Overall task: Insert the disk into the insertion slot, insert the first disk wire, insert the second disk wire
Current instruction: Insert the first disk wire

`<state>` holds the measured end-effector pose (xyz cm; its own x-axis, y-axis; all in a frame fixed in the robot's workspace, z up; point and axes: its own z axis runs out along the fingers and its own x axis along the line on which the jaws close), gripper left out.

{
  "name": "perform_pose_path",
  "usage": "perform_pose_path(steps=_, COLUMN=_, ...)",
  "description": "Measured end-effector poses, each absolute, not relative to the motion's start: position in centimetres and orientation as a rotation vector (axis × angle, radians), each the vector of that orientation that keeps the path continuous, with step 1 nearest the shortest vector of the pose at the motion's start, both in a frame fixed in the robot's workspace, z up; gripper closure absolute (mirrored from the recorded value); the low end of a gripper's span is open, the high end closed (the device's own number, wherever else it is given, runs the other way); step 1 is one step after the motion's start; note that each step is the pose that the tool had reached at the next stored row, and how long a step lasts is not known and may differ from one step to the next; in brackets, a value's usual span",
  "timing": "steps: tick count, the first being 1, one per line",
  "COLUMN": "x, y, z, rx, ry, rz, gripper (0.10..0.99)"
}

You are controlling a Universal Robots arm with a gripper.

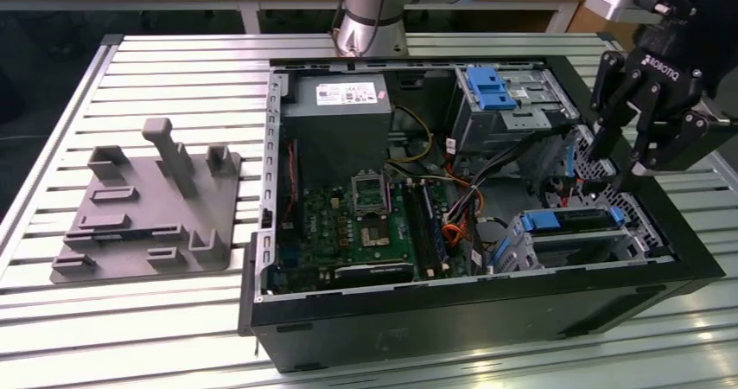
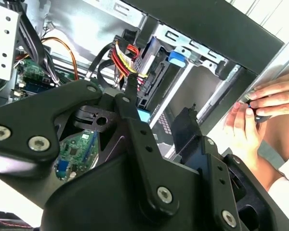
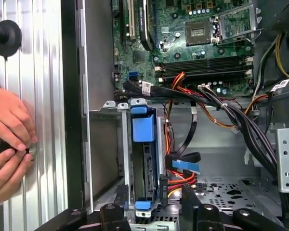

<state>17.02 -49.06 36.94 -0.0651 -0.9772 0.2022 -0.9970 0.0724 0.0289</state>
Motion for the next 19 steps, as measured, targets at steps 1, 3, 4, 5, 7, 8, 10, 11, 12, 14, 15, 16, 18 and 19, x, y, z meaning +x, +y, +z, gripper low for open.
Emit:
perform_pose_path(steps=1, x=17.1, y=-49.1, z=36.8, rx=2.024, ry=-2.169, rz=0.174, gripper=0.529)
perform_pose_path(steps=3, x=17.1, y=-49.1, z=36.5, rx=2.023, ry=-2.168, rz=0.171, gripper=0.545)
perform_pose_path(steps=4, x=17.1, y=-49.1, z=36.4, rx=2.023, ry=-2.167, rz=0.170, gripper=0.545)
perform_pose_path(steps=5, x=17.2, y=-49.1, z=36.3, rx=2.023, ry=-2.167, rz=0.170, gripper=0.612)
perform_pose_path(steps=7, x=17.2, y=-49.1, z=36.1, rx=2.023, ry=-2.166, rz=0.169, gripper=0.678)
perform_pose_path(steps=8, x=17.2, y=-49.1, z=36.0, rx=2.023, ry=-2.166, rz=0.169, gripper=0.678)
perform_pose_path(steps=10, x=17.2, y=-49.0, z=35.9, rx=2.024, ry=-2.165, rz=0.169, gripper=0.678)
perform_pose_path(steps=11, x=17.2, y=-49.0, z=35.9, rx=2.024, ry=-2.165, rz=0.169, gripper=0.678)
perform_pose_path(steps=12, x=17.2, y=-48.9, z=35.8, rx=2.025, ry=-2.164, rz=0.169, gripper=0.678)
perform_pose_path(steps=14, x=17.2, y=-48.8, z=35.7, rx=2.026, ry=-2.163, rz=0.169, gripper=0.678)
perform_pose_path(steps=15, x=17.2, y=-48.7, z=35.6, rx=2.027, ry=-2.163, rz=0.169, gripper=0.678)
perform_pose_path(steps=16, x=17.2, y=-48.7, z=35.6, rx=2.028, ry=-2.162, rz=0.169, gripper=0.678)
perform_pose_path(steps=18, x=17.3, y=-48.7, z=35.4, rx=2.031, ry=-2.159, rz=0.170, gripper=0.678)
perform_pose_path(steps=19, x=17.3, y=-48.7, z=35.4, rx=2.033, ry=-2.157, rz=0.170, gripper=0.678)
